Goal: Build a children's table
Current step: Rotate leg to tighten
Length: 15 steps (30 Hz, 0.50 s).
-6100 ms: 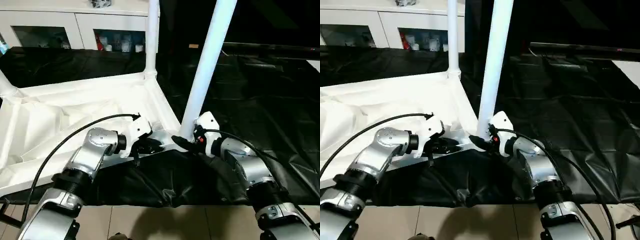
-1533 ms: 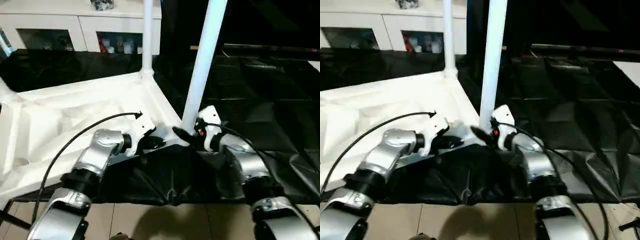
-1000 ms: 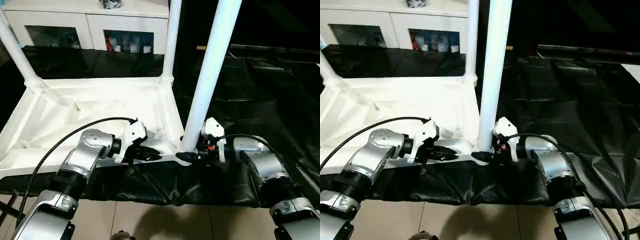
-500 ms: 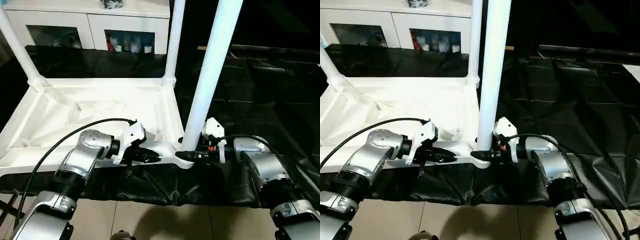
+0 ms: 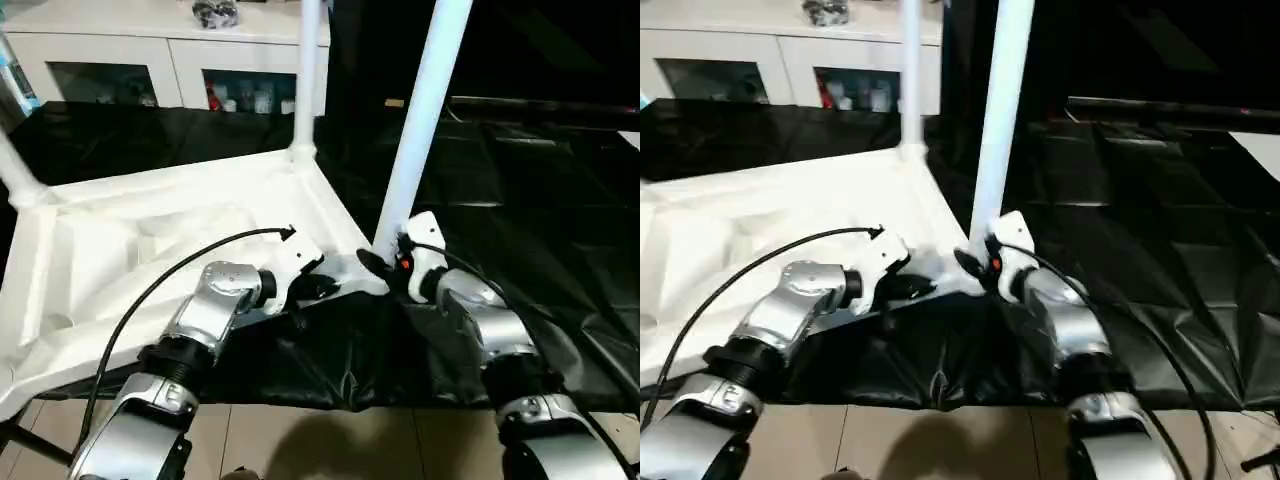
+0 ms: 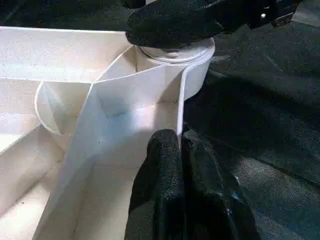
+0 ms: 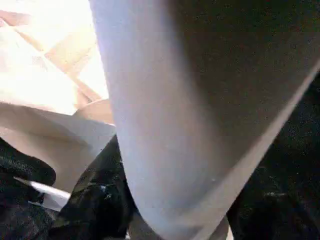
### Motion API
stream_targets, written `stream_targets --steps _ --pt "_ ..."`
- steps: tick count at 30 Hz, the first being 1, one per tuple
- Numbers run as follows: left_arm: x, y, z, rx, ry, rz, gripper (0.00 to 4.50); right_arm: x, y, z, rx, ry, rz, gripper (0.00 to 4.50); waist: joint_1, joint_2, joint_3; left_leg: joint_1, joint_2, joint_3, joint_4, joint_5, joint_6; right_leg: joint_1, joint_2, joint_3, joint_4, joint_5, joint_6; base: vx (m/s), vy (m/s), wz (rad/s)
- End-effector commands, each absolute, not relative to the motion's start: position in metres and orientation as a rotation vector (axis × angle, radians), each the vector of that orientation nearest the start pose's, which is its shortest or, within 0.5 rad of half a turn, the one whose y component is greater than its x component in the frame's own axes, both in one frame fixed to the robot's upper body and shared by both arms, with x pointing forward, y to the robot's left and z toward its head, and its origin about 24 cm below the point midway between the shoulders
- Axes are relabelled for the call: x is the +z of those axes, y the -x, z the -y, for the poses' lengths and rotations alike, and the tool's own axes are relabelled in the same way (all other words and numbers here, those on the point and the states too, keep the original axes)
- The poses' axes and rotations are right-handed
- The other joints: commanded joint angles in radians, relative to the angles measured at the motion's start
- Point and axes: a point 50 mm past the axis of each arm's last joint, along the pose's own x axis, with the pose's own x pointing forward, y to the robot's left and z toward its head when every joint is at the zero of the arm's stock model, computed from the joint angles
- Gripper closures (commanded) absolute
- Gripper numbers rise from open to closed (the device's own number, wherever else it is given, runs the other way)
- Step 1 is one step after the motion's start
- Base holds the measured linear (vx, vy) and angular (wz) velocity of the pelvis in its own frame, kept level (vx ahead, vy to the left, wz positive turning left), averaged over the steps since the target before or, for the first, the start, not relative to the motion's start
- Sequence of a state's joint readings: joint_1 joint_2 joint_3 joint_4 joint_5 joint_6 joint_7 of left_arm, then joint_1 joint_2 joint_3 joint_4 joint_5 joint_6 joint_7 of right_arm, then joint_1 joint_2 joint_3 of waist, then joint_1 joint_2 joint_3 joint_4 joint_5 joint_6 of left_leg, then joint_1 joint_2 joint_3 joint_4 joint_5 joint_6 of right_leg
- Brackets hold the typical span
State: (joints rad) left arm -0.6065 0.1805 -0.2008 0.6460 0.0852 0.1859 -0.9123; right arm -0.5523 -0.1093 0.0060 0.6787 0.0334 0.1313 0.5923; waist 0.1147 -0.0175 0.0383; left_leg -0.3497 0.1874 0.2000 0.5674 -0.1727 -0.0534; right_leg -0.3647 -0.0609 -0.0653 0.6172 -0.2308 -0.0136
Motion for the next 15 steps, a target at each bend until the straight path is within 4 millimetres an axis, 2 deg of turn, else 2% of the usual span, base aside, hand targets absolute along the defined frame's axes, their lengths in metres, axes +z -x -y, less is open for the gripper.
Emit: stream_targets --steps 1,2,3,5,7,9,11,12,15 --pt "0.064 -0.336 -0.063 -1.065 -0.245 -0.263 4.5 0.008 -0.308 0.05 0.923 -0.078 -0.423 1.8 -0.003 -0.008 -0.04 0.009 0.059 -0.035 -0.071 -0.249 0.004 0.018 -0.105 0.062 -0.094 -0.243 -0.166 0.0 0.0 0.0" --pt "0.064 -0.336 -0.065 -1.072 -0.249 -0.266 4.5 0.008 -0.309 0.051 0.926 -0.084 -0.42 1.74 -0.003 -0.01 -0.04 0.008 0.057 -0.034 -0.07 -0.24 0.011 0.019 -0.106 0.062 -0.094 -0.235 -0.167 0.0 0.0 0.0" --pt "0.063 -0.335 -0.066 -1.081 -0.254 -0.268 4.5 0.009 -0.309 0.052 0.932 -0.087 -0.418 1.46 -0.001 -0.008 -0.04 0.009 0.057 -0.034 -0.07 -0.235 0.015 0.019 -0.107 0.061 -0.096 -0.245 -0.165 0.0 0.0 0.0" --pt "0.061 -0.331 -0.072 -1.123 -0.264 -0.275 4.5 0.011 -0.309 0.061 0.957 -0.059 -0.408 1.33 -0.002 -0.011 -0.038 0.009 0.059 -0.035 -0.071 -0.236 0.016 0.018 -0.108 0.061 -0.098 -0.263 -0.16 0.0 0.0 0.0" --pt "0.06 -0.33 -0.073 -1.131 -0.266 -0.275 4.5 0.011 -0.309 0.063 0.962 -0.053 -0.404 1.23 -0.002 -0.009 -0.039 0.009 0.06 -0.035 -0.072 -0.245 0.016 0.018 -0.108 0.061 -0.098 -0.279 -0.155 0.0 0.0 0.0" --pt "0.059 -0.324 -0.082 -1.205 -0.274 -0.288 4.5 0.014 -0.308 0.077 1.038 0.023 -0.388 0.92 -0.001 -0.009 -0.04 0.009 0.061 -0.035 -0.072 -0.24 0.016 0.019 -0.108 0.06 -0.098 -0.269 -0.157 0.0 0.0 0.0" --pt "0.059 -0.322 -0.085 -1.23 -0.274 -0.295 4.5 0.016 -0.307 0.083 1.07 0.038 -0.386 0.84 0.001 -0.009 -0.042 0.006 0.061 -0.034 -0.07 -0.216 0.027 0.023 -0.105 0.059 -0.092 -0.214 -0.163 0.0 0.0 0.0" --pt "0.059 -0.319 -0.091 -1.271 -0.283 -0.299 4.5 0.018 -0.305 0.093 1.132 0.057 -0.387 0.84 0.001 -0.011 -0.044 0.005 0.06 -0.031 -0.067 -0.186 0.041 0.025 -0.102 0.058 -0.086 -0.151 -0.176 0.0 0.0 0.0" --pt "0.059 -0.318 -0.097 -1.301 -0.293 -0.306 4.5 0.02 -0.302 0.101 1.192 0.08 -0.393 0.84 0.004 -0.009 -0.046 0.002 0.06 -0.028 -0.063 -0.144 0.057 0.027 -0.1 0.056 -0.077 -0.084 -0.192 0.0 0.0 0.0"
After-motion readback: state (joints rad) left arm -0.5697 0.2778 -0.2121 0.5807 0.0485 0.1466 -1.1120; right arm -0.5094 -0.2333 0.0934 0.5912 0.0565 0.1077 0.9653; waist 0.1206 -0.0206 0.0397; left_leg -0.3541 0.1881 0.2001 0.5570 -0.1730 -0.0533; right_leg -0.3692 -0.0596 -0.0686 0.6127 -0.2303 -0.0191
